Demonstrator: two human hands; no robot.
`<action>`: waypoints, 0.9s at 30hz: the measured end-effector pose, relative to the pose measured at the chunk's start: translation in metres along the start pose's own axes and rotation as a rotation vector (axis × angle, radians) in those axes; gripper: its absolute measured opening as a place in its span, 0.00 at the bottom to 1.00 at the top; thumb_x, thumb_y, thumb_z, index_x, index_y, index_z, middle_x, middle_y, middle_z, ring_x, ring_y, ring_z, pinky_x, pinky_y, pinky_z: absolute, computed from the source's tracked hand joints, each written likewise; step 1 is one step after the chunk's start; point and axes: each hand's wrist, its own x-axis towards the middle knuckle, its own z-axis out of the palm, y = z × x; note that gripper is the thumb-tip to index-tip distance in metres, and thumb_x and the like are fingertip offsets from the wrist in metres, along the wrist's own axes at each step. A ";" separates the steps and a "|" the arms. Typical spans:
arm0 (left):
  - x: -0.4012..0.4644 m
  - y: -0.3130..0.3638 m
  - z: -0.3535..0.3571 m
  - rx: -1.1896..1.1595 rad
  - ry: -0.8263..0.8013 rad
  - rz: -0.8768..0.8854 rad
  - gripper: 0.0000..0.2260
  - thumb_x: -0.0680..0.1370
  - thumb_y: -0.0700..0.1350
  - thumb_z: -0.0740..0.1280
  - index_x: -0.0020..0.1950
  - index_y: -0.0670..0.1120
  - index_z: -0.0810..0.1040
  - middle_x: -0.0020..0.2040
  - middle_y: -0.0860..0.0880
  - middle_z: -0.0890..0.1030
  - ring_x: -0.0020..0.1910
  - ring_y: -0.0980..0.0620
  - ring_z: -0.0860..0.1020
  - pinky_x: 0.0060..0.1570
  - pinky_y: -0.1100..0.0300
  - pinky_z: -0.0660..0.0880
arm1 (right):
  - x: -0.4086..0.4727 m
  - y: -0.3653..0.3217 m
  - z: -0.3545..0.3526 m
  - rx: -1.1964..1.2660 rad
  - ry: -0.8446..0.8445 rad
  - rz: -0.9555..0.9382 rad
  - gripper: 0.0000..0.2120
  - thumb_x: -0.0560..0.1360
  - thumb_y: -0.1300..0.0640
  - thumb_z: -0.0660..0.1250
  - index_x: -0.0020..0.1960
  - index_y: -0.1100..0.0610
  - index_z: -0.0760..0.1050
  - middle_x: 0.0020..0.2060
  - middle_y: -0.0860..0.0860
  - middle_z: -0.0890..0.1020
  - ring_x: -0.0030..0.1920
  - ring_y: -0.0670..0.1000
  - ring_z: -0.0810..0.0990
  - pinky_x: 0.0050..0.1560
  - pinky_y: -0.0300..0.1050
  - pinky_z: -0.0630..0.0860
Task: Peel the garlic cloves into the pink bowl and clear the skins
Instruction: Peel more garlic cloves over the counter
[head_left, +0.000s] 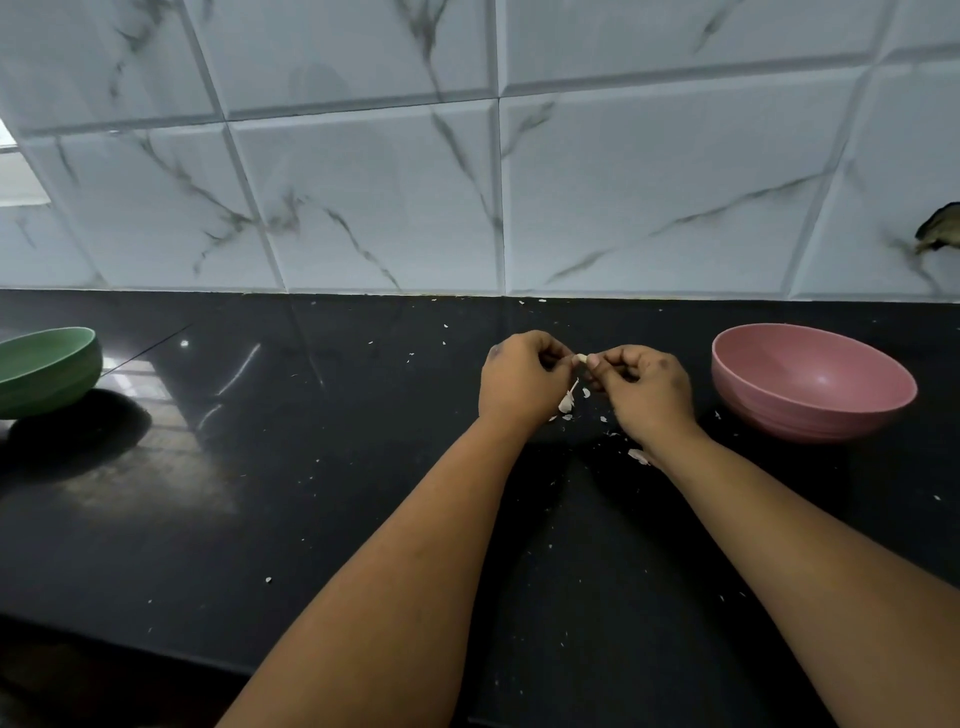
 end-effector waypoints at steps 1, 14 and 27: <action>0.000 0.001 -0.001 -0.001 -0.007 0.001 0.03 0.76 0.46 0.70 0.44 0.48 0.82 0.36 0.57 0.80 0.41 0.56 0.79 0.46 0.62 0.75 | 0.000 0.000 0.000 -0.002 -0.002 -0.002 0.05 0.75 0.54 0.70 0.44 0.54 0.83 0.36 0.48 0.84 0.40 0.49 0.84 0.48 0.47 0.81; -0.002 0.001 0.004 0.104 -0.126 -0.043 0.07 0.79 0.43 0.61 0.53 0.44 0.77 0.50 0.47 0.81 0.53 0.47 0.76 0.50 0.55 0.74 | -0.008 -0.008 -0.001 -0.013 -0.034 -0.036 0.04 0.73 0.55 0.73 0.46 0.55 0.83 0.37 0.48 0.85 0.38 0.42 0.83 0.42 0.35 0.79; 0.003 0.001 0.003 -0.031 -0.207 -0.049 0.04 0.80 0.41 0.60 0.48 0.47 0.74 0.48 0.48 0.80 0.47 0.48 0.76 0.45 0.59 0.70 | -0.003 -0.003 0.003 0.115 -0.081 -0.034 0.08 0.76 0.62 0.68 0.53 0.53 0.80 0.41 0.53 0.84 0.45 0.52 0.83 0.50 0.45 0.80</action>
